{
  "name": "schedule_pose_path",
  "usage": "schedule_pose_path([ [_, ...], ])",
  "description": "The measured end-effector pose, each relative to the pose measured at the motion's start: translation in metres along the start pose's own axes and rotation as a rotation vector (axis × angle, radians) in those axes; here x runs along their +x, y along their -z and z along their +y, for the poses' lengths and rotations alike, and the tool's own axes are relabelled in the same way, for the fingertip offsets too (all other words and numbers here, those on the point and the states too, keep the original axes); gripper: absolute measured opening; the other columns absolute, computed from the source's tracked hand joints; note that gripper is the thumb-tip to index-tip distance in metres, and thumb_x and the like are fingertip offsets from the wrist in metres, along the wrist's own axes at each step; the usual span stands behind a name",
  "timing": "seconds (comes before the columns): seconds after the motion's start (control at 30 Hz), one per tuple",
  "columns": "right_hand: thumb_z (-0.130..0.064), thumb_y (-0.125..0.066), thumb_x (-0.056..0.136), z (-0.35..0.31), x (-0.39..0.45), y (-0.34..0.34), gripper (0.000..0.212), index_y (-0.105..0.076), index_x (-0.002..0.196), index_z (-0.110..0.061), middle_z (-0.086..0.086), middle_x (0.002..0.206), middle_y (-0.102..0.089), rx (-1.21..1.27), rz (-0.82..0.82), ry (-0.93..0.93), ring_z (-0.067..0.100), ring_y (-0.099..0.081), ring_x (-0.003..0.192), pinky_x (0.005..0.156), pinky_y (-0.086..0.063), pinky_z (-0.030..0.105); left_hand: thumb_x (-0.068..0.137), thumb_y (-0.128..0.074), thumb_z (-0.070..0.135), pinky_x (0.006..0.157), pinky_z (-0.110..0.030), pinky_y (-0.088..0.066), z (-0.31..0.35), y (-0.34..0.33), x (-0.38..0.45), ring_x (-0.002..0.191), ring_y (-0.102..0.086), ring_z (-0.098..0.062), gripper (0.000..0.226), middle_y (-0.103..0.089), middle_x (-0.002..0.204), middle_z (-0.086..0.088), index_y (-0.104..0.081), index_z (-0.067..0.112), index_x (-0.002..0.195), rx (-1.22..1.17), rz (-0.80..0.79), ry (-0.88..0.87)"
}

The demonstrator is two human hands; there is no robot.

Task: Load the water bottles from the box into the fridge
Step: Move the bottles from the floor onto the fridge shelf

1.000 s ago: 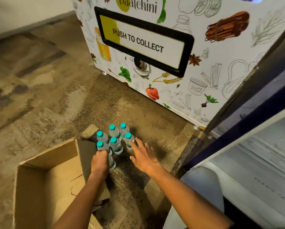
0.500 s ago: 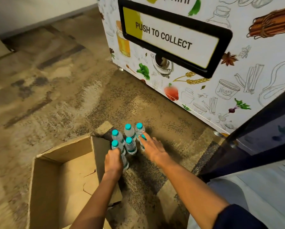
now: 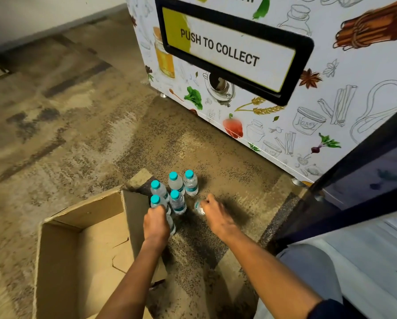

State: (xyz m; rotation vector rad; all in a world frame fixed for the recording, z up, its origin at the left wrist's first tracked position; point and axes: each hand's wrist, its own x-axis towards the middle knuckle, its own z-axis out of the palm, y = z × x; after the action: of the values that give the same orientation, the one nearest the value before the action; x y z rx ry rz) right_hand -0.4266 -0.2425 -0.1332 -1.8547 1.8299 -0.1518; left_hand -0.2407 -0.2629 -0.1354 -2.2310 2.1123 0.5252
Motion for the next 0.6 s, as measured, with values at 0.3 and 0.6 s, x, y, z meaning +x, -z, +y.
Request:
schedule_pose_path([
  [0.3, -0.008, -0.058, 0.09, 0.022, -0.054, 0.023, 0.047, -0.046, 0.133, -0.023, 0.011, 0.136, -0.044, 0.161, -0.219, -0.227, 0.031, -0.054, 0.11, 0.091, -0.051, 0.042, 0.092, -0.058, 0.008, 0.068, -0.03, -0.05, 0.004, 0.002, -0.007, 0.08, -0.054, -0.017, 0.007, -0.06, 0.098, -0.011, -0.057, 0.011, 0.098, -0.061, 0.004, -0.022],
  [0.6, -0.002, -0.071, 0.082, 0.035, -0.081, 0.082, 0.037, -0.062, 0.112, -0.02, 0.009, 0.137, -0.039, 0.118, -0.159, -0.127, 0.027, -0.049, 0.117, 0.101, -0.043, 0.036, 0.092, -0.052, 0.006, 0.082, -0.038, -0.053, 0.014, 0.007, -0.035, 0.1, -0.061, -0.03, 0.027, -0.061, 0.112, -0.016, -0.052, 0.008, 0.119, -0.028, -0.052, -0.117],
])
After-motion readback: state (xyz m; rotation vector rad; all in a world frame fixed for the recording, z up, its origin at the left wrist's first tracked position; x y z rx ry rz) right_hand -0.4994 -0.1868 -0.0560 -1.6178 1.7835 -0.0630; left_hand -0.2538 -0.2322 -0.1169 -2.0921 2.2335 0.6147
